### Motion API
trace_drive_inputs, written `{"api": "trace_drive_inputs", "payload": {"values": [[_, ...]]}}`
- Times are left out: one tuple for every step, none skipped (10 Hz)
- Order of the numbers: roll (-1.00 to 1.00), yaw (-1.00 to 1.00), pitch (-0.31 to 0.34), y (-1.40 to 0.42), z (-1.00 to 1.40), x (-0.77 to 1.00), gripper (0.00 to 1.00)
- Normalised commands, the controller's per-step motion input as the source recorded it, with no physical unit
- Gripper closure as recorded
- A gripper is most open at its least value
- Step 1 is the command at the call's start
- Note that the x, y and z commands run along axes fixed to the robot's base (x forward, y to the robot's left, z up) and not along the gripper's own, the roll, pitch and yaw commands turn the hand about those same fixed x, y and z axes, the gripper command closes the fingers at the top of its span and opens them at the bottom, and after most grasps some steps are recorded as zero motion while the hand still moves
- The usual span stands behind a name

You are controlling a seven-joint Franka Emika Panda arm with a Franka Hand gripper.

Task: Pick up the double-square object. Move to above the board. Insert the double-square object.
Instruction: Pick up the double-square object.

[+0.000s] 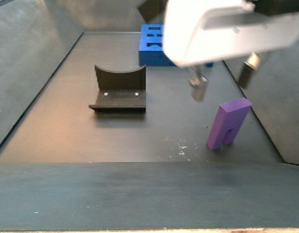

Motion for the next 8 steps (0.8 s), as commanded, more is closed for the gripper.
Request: {"api": "trace_drive_inputs", "payload": {"values": [[-0.01, -0.03, -0.037, 0.25, -0.31, -0.27, 0.00], [-0.08, -0.03, -0.037, 0.15, -0.31, -0.18, 0.00], [-0.13, -0.04, 0.000, 0.15, -0.41, -0.06, 0.00], [-0.15, -0.01, 0.000, 0.13, -0.43, -0.01, 0.00], [-0.21, -0.02, 0.000, 0.12, -0.39, 0.00, 0.00], [-0.18, -0.03, 0.000, 0.15, -0.35, -0.03, 0.00], [-0.16, -0.01, 0.000, 0.16, -0.27, -0.05, 0.00], [-0.27, -0.01, 0.000, 0.18, -0.17, -0.03, 0.00]]}}
